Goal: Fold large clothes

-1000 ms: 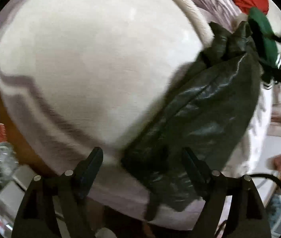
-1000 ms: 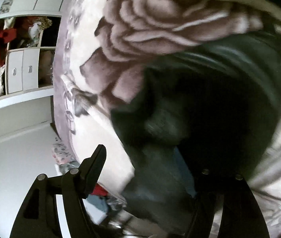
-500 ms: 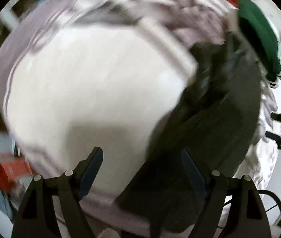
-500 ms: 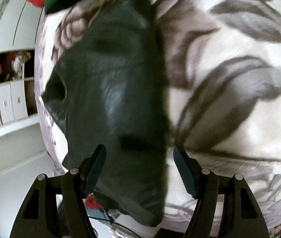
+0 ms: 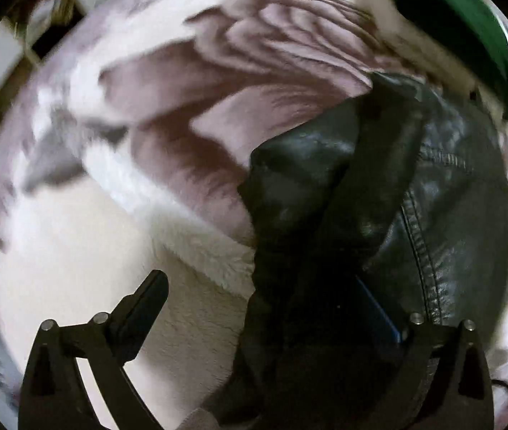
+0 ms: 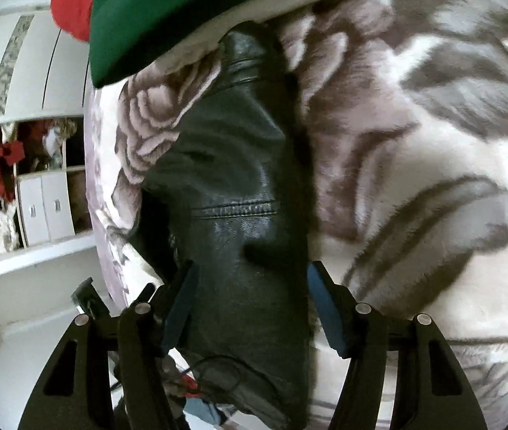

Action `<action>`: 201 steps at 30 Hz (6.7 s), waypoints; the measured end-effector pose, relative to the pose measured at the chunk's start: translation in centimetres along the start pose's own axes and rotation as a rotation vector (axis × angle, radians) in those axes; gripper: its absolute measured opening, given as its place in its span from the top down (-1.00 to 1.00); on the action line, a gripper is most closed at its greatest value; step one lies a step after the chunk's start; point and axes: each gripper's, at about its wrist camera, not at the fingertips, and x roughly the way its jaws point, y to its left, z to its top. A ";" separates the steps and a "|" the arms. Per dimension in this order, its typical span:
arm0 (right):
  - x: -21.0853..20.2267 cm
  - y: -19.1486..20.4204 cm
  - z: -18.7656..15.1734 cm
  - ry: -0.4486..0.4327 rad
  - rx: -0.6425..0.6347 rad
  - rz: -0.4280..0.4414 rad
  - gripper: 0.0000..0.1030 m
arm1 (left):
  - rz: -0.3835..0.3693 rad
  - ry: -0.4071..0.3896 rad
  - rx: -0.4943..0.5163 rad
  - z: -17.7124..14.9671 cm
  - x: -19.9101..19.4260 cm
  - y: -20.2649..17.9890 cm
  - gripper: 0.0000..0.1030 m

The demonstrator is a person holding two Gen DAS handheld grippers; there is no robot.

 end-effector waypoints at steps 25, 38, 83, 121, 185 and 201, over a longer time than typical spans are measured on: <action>1.3 2.9 0.2 0.010 -0.102 -0.035 0.26 | -0.227 -0.057 -0.053 6.9 0.3 4.0 0.81; 16.0 6.9 -1.1 0.261 -0.236 -0.127 1.00 | -0.289 -0.028 -0.111 5.5 1.4 6.5 0.64; 4.7 2.7 -2.9 0.192 -0.197 -0.075 -0.52 | -0.215 0.050 -0.166 -6.3 -5.9 2.3 0.66; 17.2 4.4 16.2 0.229 -0.323 0.318 0.42 | 0.142 -0.016 -0.260 -8.4 -0.7 -5.0 -0.29; 8.2 18.2 -17.0 -0.271 -0.922 -0.118 0.69 | -0.030 -0.105 -0.671 -25.3 -13.3 12.1 -0.52; 32.2 24.5 -40.6 0.119 -1.568 -0.468 -0.58 | 0.161 -0.119 -0.971 -38.6 -17.0 21.7 -0.60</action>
